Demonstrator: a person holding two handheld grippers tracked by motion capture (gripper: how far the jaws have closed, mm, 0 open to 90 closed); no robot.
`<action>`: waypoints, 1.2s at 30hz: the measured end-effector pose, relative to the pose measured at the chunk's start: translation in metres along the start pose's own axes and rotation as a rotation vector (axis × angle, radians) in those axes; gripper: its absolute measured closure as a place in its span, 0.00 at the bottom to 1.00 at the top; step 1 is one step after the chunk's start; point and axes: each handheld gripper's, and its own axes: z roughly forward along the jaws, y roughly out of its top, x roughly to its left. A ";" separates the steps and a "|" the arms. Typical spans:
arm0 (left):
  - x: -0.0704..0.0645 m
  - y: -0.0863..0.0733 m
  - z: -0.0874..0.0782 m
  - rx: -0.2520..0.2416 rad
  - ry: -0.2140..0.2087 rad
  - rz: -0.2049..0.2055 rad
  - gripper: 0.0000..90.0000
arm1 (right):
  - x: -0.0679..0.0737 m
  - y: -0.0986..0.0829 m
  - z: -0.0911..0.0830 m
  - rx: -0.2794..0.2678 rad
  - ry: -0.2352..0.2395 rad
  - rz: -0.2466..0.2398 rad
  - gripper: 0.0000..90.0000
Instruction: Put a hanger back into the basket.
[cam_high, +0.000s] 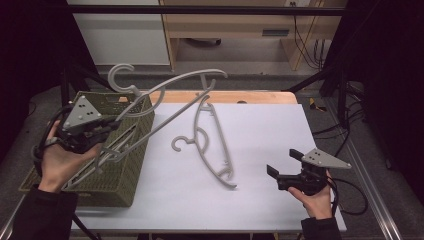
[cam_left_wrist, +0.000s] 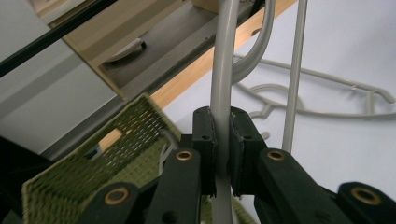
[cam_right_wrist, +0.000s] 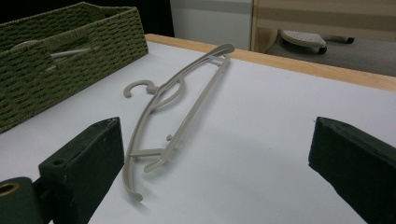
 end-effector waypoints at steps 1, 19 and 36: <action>0.004 -0.004 -0.001 0.003 0.012 -0.006 0.92 | 0.000 0.000 0.000 -0.001 0.007 0.004 0.04; 0.062 -0.084 -0.002 0.162 0.157 -0.042 0.92 | 0.002 -0.001 0.003 0.018 0.007 -0.010 0.04; 0.078 -0.123 -0.007 0.258 0.247 -0.023 0.92 | 0.002 -0.001 0.003 0.017 0.008 -0.008 0.04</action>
